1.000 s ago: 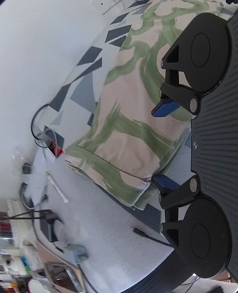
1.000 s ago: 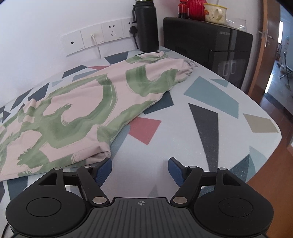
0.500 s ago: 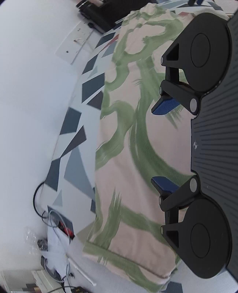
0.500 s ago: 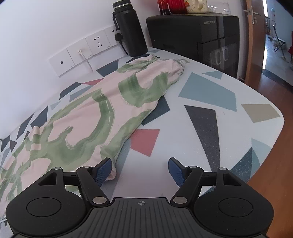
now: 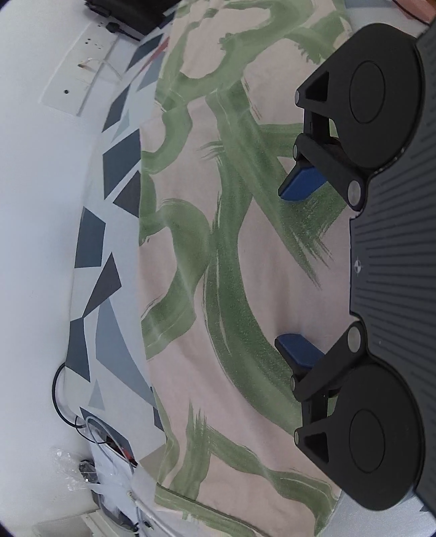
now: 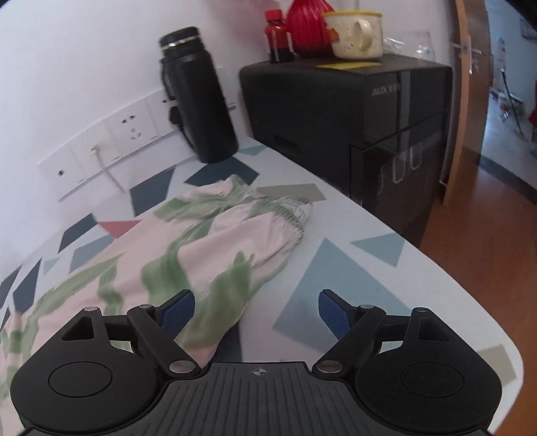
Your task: Fold clothes
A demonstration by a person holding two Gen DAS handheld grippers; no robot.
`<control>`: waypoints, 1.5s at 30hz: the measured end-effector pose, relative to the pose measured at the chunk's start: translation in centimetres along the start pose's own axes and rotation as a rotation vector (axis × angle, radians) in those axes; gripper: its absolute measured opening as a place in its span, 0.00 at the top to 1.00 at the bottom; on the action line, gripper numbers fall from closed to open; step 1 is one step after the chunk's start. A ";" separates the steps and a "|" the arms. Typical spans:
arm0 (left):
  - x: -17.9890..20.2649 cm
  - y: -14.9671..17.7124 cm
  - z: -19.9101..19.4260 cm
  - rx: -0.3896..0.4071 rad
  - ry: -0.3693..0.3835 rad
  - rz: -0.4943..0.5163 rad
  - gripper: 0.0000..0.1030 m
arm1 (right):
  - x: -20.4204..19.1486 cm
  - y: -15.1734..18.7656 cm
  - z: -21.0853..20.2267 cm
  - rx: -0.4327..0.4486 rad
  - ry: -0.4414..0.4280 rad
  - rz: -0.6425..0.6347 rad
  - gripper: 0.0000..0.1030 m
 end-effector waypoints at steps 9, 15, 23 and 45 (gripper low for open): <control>1.3 -1.3 1.2 -0.036 -0.123 -0.152 0.00 | -1.1 -3.8 9.1 0.012 0.159 -0.302 0.28; 1.9 -1.4 1.4 -0.018 -0.156 -0.187 0.00 | 1.9 -5.4 9.2 -0.013 0.168 -0.227 0.21; 2.1 -1.5 1.5 -0.001 -0.194 -0.230 0.00 | -3.6 -5.7 8.9 0.050 0.072 -0.467 0.08; 0.1 0.2 -1.1 0.045 -0.171 -0.268 0.08 | -10.0 -7.1 14.3 0.053 -0.027 -0.413 0.01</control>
Point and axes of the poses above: each gripper's, at about its wrist camera, not at the fingertips, and z roughly the way its jaws point, x to its right, y to its underside, the point moved 1 cm from there along z, roughly the way its jaws point, and after that the axes turned 7 degrees about z, right-handed, at the moved point
